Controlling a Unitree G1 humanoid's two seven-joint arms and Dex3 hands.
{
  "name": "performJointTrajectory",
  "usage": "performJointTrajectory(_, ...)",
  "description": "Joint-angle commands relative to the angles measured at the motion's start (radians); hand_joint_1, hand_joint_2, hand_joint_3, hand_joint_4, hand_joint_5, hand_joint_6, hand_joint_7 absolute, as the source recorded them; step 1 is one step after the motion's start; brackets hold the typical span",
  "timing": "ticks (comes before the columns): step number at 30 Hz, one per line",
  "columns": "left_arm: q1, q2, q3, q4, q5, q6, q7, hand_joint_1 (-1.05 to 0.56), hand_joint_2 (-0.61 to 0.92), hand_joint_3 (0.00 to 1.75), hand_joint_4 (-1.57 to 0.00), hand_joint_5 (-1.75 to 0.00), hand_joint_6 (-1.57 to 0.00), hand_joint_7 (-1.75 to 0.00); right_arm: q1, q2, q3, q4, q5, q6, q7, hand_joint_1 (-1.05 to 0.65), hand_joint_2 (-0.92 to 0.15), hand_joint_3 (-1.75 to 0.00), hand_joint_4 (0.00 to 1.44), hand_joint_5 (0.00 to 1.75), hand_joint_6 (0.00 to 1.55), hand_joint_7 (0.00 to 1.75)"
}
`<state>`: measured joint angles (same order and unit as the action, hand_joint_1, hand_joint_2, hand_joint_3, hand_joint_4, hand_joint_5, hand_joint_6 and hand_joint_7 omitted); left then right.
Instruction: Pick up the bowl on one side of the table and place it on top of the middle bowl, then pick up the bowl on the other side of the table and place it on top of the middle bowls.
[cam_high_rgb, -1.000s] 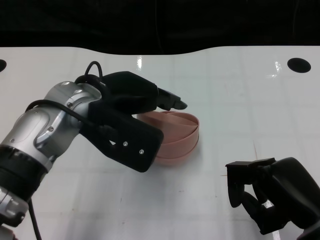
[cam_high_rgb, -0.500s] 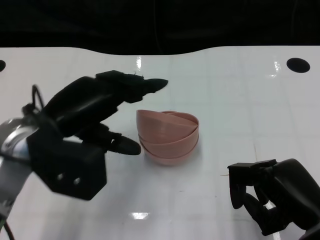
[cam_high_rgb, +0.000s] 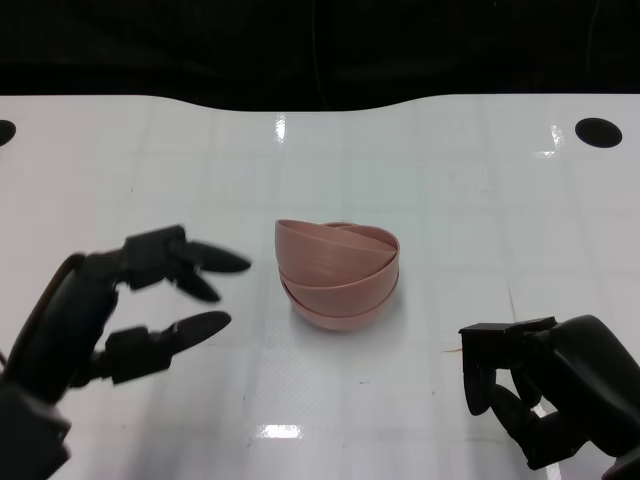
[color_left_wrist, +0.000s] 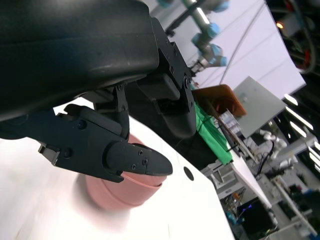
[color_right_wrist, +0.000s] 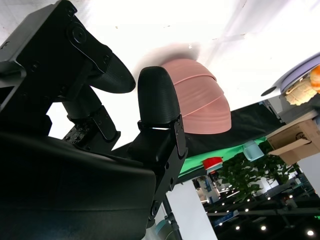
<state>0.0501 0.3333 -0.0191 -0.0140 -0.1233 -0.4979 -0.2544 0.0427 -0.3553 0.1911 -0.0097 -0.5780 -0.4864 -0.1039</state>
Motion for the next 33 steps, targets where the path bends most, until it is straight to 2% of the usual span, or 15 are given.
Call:
performJointTrajectory(1, 0.033, -0.005, 0.021, -0.037, -0.051, 0.033, -0.035, -0.19, 0.56, 0.95, -0.73, -1.44, -0.73, -1.11, 0.003, -0.015, -0.016, -0.001, 0.013, -0.003, 0.004, -0.06, -0.16, -1.59, 0.98, 1.75, 0.82, 1.59)
performJointTrajectory(2, 0.035, -0.008, 0.024, -0.041, -0.052, 0.038, -0.040, -0.19, 0.55, 0.97, -0.73, -1.44, -0.73, -1.11, 0.003, -0.015, -0.016, -0.001, 0.013, -0.003, 0.004, -0.06, -0.16, -1.58, 0.98, 1.75, 0.82, 1.59)
performJointTrajectory(4, 0.110, 0.008, 0.031, -0.114, -0.086, 0.158, -0.052, -0.16, 0.58, 0.96, -0.72, -1.45, -0.74, -1.08, -0.002, -0.013, -0.017, -0.003, 0.018, 0.007, 0.014, -0.07, -0.16, -1.58, 0.98, 1.75, 0.82, 1.58)
performJointTrajectory(7, 0.170, 0.003, 0.043, -0.175, -0.114, 0.269, -0.054, -0.12, 0.67, 0.89, -0.68, -1.59, -0.73, -1.16, -0.005, -0.011, -0.017, -0.004, 0.018, 0.018, 0.021, -0.08, -0.17, -1.58, 0.98, 1.75, 0.82, 1.58)
performJointTrajectory(9, 0.184, -0.007, 0.048, -0.192, -0.123, 0.321, -0.051, -0.12, 0.68, 0.90, -0.68, -1.65, -0.72, -1.23, -0.008, -0.009, -0.016, 0.002, 0.018, 0.018, 0.022, -0.09, -0.17, -1.58, 0.98, 1.75, 0.82, 1.57)
performJointTrajectory(10, 0.189, -0.010, 0.049, -0.199, -0.131, 0.346, -0.053, -0.11, 0.68, 0.96, -0.69, -1.71, -0.70, -1.33, -0.010, -0.009, -0.015, 0.004, 0.020, 0.018, 0.023, -0.09, -0.17, -1.58, 0.98, 1.75, 0.82, 1.57)
performJointTrajectory(13, 0.197, -0.003, 0.052, -0.207, -0.153, 0.399, -0.085, -0.12, 0.66, 1.02, -0.72, -1.74, -0.68, -1.44, -0.011, -0.008, -0.014, 0.010, 0.019, 0.013, 0.021, -0.09, -0.17, -1.58, 0.98, 1.75, 0.83, 1.57)
performJointTrajectory(18, 0.203, 0.001, 0.060, -0.227, -0.138, 0.457, -0.102, -0.13, 0.65, 1.02, -0.74, -1.75, -0.68, -1.48, -0.011, -0.007, -0.013, 0.014, 0.017, 0.009, 0.017, -0.09, -0.17, -1.58, 0.98, 1.75, 0.83, 1.58)
performJointTrajectory(20, 0.198, 0.005, 0.055, -0.234, -0.122, 0.490, -0.100, -0.15, 0.60, 1.08, -0.77, -1.75, -0.72, -1.51, -0.013, -0.006, -0.012, 0.017, 0.014, 0.009, 0.014, -0.08, -0.16, -1.58, 0.98, 1.75, 0.83, 1.59)
performJointTrajectory(33, 0.174, -0.019, 0.067, -0.182, -0.101, 0.428, -0.132, -0.17, 0.58, 1.12, -0.79, -1.75, -0.73, -1.53, -0.018, 0.000, -0.011, 0.036, 0.006, 0.001, -0.003, -0.07, -0.15, -1.60, 0.99, 1.75, 0.83, 1.59)
